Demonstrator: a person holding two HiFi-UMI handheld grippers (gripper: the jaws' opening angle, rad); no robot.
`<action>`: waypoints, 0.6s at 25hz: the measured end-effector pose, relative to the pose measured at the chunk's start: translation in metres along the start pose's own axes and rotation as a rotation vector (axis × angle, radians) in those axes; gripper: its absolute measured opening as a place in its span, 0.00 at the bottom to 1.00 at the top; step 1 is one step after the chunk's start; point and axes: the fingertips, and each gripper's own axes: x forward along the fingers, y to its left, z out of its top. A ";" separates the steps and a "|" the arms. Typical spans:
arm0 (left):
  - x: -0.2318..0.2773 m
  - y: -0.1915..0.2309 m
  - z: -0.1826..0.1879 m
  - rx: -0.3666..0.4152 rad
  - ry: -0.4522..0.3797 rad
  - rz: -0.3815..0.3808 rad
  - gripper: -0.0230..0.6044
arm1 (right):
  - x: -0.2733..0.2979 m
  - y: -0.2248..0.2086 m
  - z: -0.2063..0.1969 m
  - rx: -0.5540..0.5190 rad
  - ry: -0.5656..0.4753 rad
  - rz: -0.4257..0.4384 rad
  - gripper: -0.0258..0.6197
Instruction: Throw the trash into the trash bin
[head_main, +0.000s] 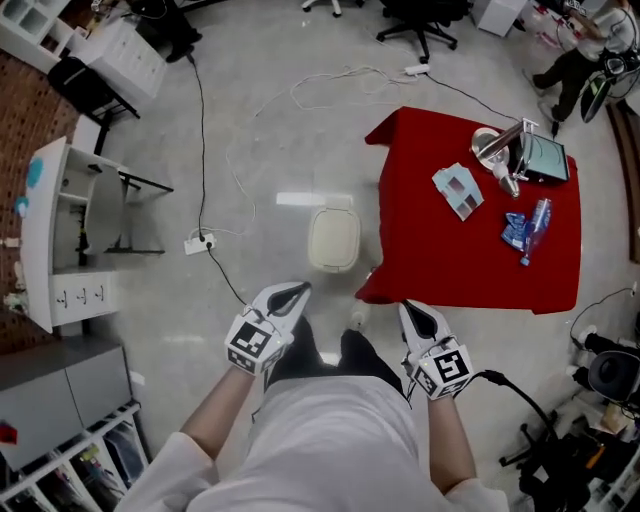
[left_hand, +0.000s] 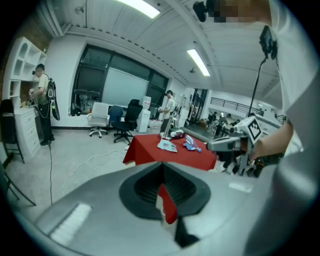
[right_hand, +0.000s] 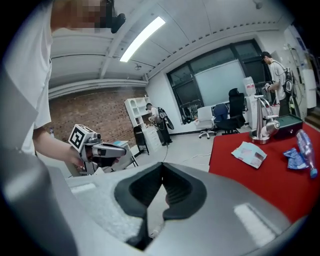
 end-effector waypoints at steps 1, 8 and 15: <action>0.003 0.008 -0.006 0.013 0.010 0.000 0.04 | 0.007 -0.001 -0.004 0.007 0.001 -0.012 0.04; 0.027 0.055 -0.049 0.030 0.070 0.004 0.04 | 0.054 0.000 -0.042 0.031 0.048 -0.081 0.04; 0.072 0.079 -0.119 0.011 0.151 -0.044 0.04 | 0.101 0.001 -0.105 0.059 0.122 -0.073 0.04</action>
